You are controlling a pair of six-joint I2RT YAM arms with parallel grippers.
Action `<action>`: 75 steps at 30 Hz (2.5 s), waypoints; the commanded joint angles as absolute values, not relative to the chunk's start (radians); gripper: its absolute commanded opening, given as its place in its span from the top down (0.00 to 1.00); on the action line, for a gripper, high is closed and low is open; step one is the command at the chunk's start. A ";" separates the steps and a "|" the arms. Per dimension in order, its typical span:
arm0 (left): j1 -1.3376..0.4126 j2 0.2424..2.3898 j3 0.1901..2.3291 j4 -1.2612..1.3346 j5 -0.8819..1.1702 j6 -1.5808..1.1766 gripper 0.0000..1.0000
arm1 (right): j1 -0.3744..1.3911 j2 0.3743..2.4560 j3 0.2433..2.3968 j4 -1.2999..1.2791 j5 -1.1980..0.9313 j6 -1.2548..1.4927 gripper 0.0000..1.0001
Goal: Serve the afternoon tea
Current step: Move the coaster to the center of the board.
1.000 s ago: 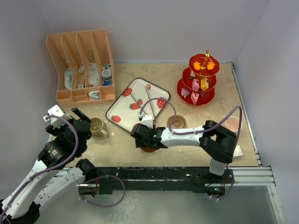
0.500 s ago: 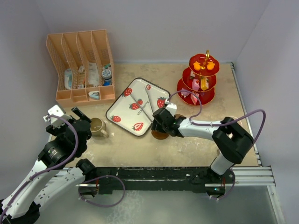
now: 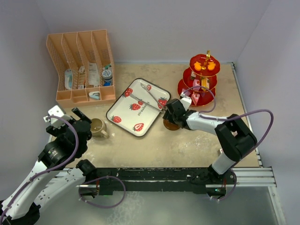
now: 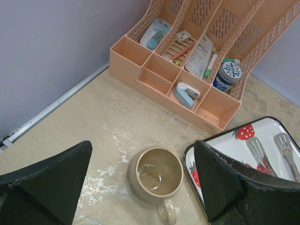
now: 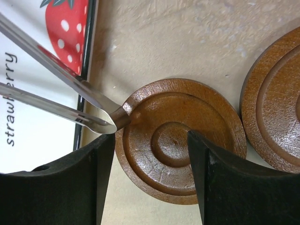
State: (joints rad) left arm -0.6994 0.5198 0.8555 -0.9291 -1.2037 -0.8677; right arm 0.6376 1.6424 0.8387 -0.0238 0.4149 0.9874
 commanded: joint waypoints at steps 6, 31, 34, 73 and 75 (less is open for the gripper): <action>-0.693 0.520 0.872 -0.900 -1.206 -0.845 0.13 | 0.559 1.632 0.732 -0.326 0.496 1.053 0.33; -0.693 0.546 0.860 -0.864 -1.215 -0.810 0.13 | 0.332 1.267 0.729 -0.441 0.494 0.987 0.30; -0.693 0.549 0.860 -0.864 -1.216 -0.808 0.13 | 0.232 1.264 0.713 -0.447 0.475 0.987 0.33; -0.693 0.573 0.846 -0.838 -1.204 -0.778 0.13 | 0.181 1.510 0.664 -0.528 0.456 1.090 0.46; -0.694 0.571 0.845 -0.836 -1.204 -0.776 0.13 | 0.211 1.490 0.667 -0.590 0.474 1.141 0.45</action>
State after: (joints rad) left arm -0.6983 0.5739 0.8524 -0.8753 -1.2007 -0.7929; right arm 0.1471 1.4727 0.7212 -0.3405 0.5159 1.0527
